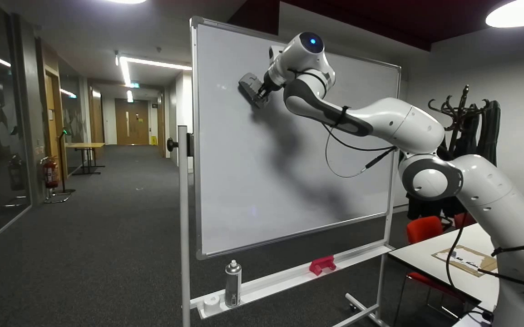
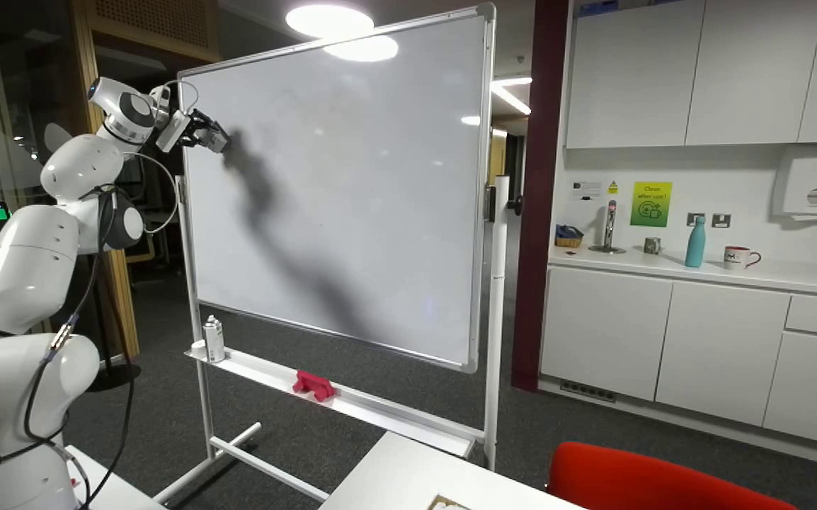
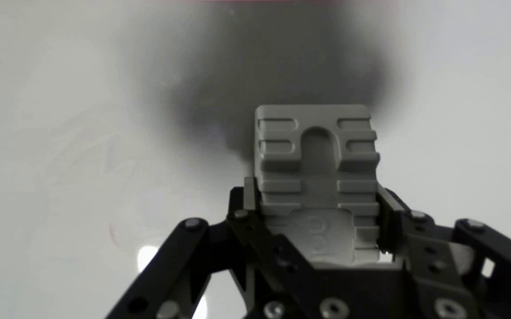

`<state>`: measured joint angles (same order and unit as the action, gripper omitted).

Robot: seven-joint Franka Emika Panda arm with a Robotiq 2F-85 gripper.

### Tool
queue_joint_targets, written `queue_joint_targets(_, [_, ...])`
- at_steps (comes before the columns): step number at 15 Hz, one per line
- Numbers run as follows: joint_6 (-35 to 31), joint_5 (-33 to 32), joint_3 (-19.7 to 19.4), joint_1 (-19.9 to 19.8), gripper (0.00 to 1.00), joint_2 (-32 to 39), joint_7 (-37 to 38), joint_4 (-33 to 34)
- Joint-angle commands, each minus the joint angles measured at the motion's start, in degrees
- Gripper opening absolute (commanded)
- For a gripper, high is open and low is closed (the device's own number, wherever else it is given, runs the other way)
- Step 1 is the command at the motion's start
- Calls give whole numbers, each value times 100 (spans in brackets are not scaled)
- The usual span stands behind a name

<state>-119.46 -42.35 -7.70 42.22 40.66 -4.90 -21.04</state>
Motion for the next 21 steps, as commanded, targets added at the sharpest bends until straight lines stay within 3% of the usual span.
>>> queue_joint_targets(1, [297,65,-201,221,35,-139,293,2])
queue_joint_targets(13, [2581,130,-268,887,35,-608,1365,67])
queue_joint_targets(21, [3182,222,-238,838,35,-850,2441,70])
